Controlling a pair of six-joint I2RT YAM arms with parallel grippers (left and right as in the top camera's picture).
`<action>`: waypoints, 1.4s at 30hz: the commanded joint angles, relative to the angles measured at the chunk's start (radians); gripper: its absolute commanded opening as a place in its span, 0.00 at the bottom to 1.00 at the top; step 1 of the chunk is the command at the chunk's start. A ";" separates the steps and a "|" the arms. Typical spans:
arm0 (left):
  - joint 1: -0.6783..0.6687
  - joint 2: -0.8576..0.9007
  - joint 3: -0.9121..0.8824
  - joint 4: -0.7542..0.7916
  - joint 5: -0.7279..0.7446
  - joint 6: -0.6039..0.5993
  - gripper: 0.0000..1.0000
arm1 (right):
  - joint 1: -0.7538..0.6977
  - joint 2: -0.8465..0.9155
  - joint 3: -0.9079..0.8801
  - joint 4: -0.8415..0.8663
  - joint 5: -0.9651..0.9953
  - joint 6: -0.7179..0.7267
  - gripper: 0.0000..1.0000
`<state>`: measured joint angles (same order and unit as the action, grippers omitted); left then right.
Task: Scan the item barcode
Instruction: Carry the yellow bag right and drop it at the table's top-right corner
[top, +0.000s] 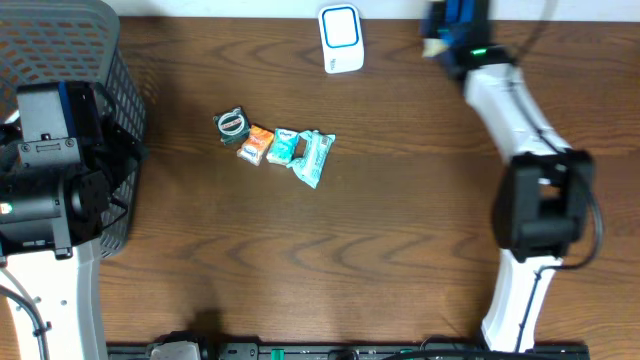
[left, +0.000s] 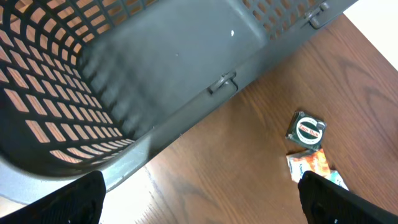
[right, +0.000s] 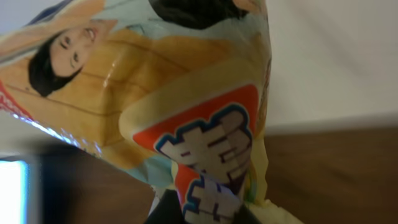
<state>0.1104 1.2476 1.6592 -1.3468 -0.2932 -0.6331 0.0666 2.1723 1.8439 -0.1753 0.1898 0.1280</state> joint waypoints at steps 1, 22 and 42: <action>0.005 0.001 -0.005 -0.003 -0.010 -0.016 0.98 | -0.090 -0.017 0.008 -0.127 0.135 -0.025 0.01; 0.005 0.001 -0.005 -0.003 -0.010 -0.016 0.98 | -0.277 -0.069 0.007 -0.460 -0.234 -0.037 0.99; 0.005 0.001 -0.005 -0.003 -0.010 -0.016 0.98 | 0.228 -0.124 0.002 -0.660 -0.528 0.110 0.76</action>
<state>0.1108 1.2476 1.6592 -1.3464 -0.2932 -0.6331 0.2058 2.0575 1.8446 -0.8268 -0.5442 0.1574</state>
